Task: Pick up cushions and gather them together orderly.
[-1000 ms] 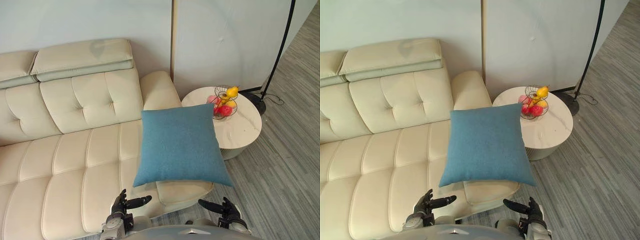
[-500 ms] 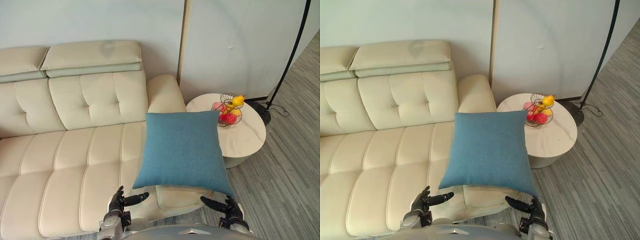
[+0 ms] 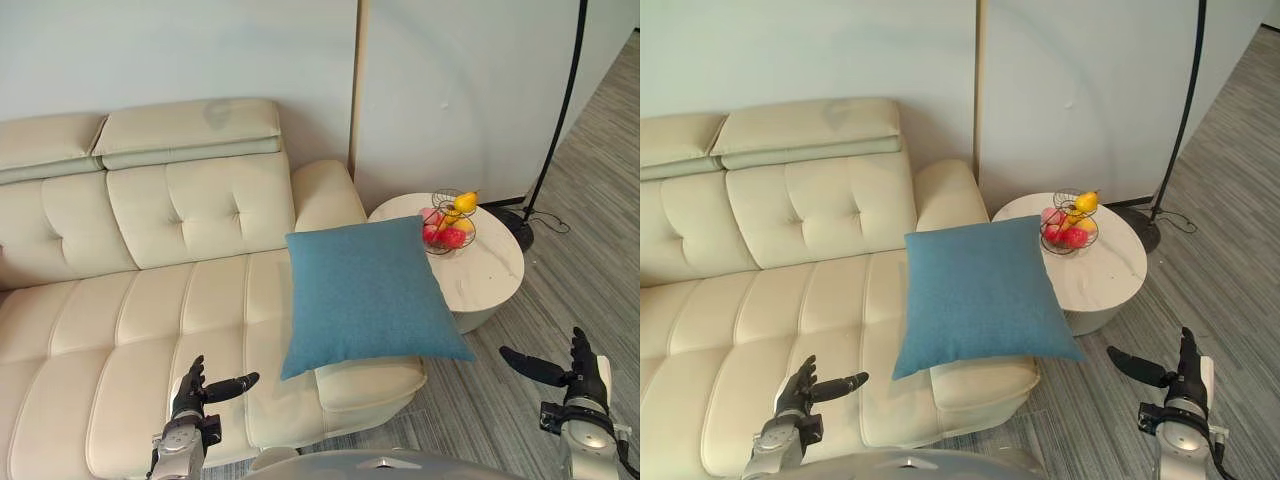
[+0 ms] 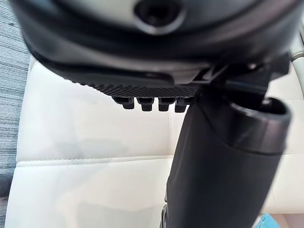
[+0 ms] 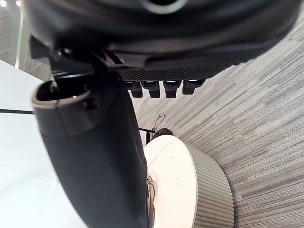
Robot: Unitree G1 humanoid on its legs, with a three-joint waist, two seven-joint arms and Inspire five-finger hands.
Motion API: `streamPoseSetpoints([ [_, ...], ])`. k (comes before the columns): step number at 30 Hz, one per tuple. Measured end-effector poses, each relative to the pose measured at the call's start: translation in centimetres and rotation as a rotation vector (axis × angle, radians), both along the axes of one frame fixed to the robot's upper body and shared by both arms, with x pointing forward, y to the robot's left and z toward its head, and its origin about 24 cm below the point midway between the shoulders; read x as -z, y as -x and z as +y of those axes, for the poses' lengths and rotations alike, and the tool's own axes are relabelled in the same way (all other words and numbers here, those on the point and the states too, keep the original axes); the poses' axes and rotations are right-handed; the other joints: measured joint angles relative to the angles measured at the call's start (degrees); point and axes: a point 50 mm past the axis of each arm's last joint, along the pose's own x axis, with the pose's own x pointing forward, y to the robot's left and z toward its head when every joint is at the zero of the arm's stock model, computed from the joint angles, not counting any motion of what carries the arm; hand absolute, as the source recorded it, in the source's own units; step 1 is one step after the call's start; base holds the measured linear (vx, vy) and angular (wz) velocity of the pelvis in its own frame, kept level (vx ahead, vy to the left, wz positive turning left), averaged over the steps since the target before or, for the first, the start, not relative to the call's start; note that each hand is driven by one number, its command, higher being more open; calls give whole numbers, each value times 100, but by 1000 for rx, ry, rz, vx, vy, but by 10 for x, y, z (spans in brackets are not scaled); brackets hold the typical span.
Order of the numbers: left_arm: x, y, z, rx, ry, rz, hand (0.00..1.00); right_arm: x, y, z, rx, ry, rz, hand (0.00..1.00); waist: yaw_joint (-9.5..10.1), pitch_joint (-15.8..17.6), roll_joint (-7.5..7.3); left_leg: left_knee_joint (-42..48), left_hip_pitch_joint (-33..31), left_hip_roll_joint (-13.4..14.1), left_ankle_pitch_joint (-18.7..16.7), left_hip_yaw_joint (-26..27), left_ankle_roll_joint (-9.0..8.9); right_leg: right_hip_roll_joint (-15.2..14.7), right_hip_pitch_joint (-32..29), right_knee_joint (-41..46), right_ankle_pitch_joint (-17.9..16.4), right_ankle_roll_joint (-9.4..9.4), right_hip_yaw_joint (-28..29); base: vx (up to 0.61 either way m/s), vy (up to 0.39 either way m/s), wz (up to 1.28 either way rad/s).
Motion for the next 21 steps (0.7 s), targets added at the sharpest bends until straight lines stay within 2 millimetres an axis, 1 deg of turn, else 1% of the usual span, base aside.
streamPoseSetpoints([
  [2,-4,-6,0,0,-1,-32,100,-2,-1,-3,9,-17,-21,100,-27,-11,32,8,6,3,-6,-2,-1,6,-3,-7,4,-6,9,38,-5,-3],
  [5,-11,-13,1,0,-1,-78,100,-3,-4,-2,13,-61,-58,100,-54,-13,67,9,31,6,-15,-3,-3,12,-4,-13,5,-7,24,21,-2,-3],
  [7,-17,-20,0,2,1,-117,100,-5,-16,4,-4,-105,-101,100,-132,-9,99,8,28,4,-16,-4,-3,11,-6,-19,5,-8,24,0,0,0],
  [9,-23,-28,-4,23,2,-155,100,-5,-26,11,-31,-142,-130,100,-148,-1,127,6,19,3,-16,-6,-2,11,-13,-26,6,-9,22,0,0,0],
  [11,-29,-39,-12,64,3,-195,100,-5,-35,19,-62,-184,-156,100,-151,-4,154,0,-27,-1,-15,-31,-1,8,-38,-47,6,-9,-6,-16,-2,6],
  [12,-32,-47,-19,95,6,-219,100,-6,-43,26,-87,-210,-176,100,-151,17,180,-29,-47,-7,-2,-50,2,4,-59,-56,9,-9,-28,-10,-3,8],
  [13,-33,-49,-21,107,8,-226,100,-6,-46,29,-98,-215,-180,100,-151,18,188,-51,-55,-11,10,-56,1,2,-80,-62,11,-10,-33,-3,-3,7],
  [16,-41,-62,-41,157,43,-281,100,-8,-59,39,-138,-241,-206,100,-162,35,228,-199,-107,-55,107,-130,9,-9,-114,-139,41,-7,-107,35,-3,13],
  [18,-43,-67,-52,189,62,-303,100,-8,-64,44,-139,-262,-223,100,-168,39,226,-302,-119,-80,158,-194,12,-14,-118,-192,42,-8,-181,53,-2,18],
  [21,-42,-70,-67,215,94,-307,100,-8,-74,56,-144,-298,-260,100,-167,56,228,-376,-132,-93,170,-206,10,-18,-137,-233,43,-8,-204,68,4,4],
])
